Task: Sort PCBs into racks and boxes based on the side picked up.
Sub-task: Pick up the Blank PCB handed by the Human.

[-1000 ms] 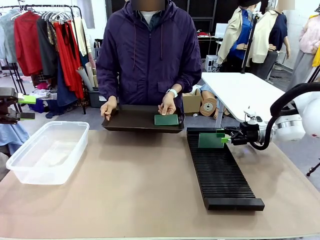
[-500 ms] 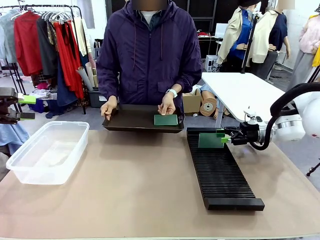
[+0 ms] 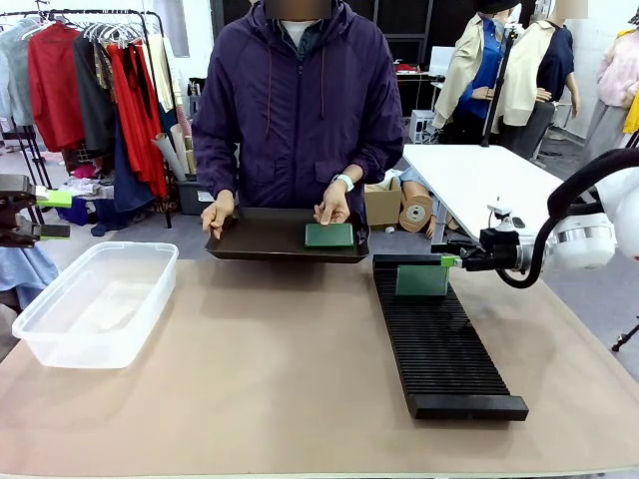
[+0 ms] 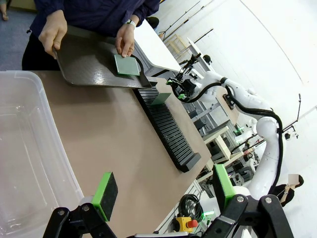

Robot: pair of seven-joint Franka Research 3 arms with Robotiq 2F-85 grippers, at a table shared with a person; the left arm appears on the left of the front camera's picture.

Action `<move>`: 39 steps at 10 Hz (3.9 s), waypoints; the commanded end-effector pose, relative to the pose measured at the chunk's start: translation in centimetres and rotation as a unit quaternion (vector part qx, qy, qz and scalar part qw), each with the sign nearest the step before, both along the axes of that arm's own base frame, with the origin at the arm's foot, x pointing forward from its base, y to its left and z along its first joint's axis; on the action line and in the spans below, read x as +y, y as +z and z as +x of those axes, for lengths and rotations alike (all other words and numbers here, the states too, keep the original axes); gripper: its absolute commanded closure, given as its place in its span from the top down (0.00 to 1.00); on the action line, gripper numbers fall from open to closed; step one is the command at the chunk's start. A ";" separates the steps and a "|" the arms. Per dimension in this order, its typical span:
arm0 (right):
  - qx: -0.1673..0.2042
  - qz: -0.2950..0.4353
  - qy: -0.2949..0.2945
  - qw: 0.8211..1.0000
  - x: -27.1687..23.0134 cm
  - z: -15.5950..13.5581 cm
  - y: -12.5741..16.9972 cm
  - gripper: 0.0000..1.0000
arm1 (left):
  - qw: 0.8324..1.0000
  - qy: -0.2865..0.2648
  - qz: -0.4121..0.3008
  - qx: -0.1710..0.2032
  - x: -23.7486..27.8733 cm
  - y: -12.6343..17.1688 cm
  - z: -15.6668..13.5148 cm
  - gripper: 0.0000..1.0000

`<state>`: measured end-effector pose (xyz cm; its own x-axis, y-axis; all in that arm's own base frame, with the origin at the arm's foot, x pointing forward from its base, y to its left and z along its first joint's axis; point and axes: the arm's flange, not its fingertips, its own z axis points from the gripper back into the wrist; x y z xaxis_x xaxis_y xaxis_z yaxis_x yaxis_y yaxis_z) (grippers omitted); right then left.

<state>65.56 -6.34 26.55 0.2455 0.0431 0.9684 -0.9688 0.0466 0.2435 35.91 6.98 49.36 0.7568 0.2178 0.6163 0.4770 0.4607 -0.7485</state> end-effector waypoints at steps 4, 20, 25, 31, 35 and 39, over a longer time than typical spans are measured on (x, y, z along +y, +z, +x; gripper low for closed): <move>0.181 -0.047 -0.029 0.982 3.1 -6.0 7.6 1.00 | 1.000 -0.002 -0.006 -0.003 0.0 0.1 -0.1 1.00; 0.479 -0.013 -0.058 0.876 5.2 -16.4 15.4 1.00 | 1.000 -0.002 -0.006 -0.003 0.0 0.1 -0.1 1.00; 0.479 -0.013 -0.058 0.876 5.2 -16.4 15.4 1.00 | 1.000 -0.002 -0.006 -0.003 0.0 0.1 -0.1 1.00; 0.479 -0.013 -0.058 0.876 5.2 -16.4 15.4 1.00 | 1.000 -0.002 -0.006 -0.003 0.0 0.1 -0.1 1.00; 0.479 -0.013 -0.058 0.876 5.2 -16.4 15.4 1.00 | 1.000 -0.002 -0.006 -0.003 0.0 0.1 -0.1 1.00; 0.479 -0.013 -0.058 0.876 5.2 -16.4 15.4 1.00 | 1.000 -0.002 -0.006 -0.003 0.0 0.1 -0.1 1.00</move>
<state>48.90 -1.15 41.69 0.9521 -0.0233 0.3050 -0.2989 0.1415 0.9438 35.92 6.98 49.37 0.7567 0.2178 0.6164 0.4770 0.4607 -0.7484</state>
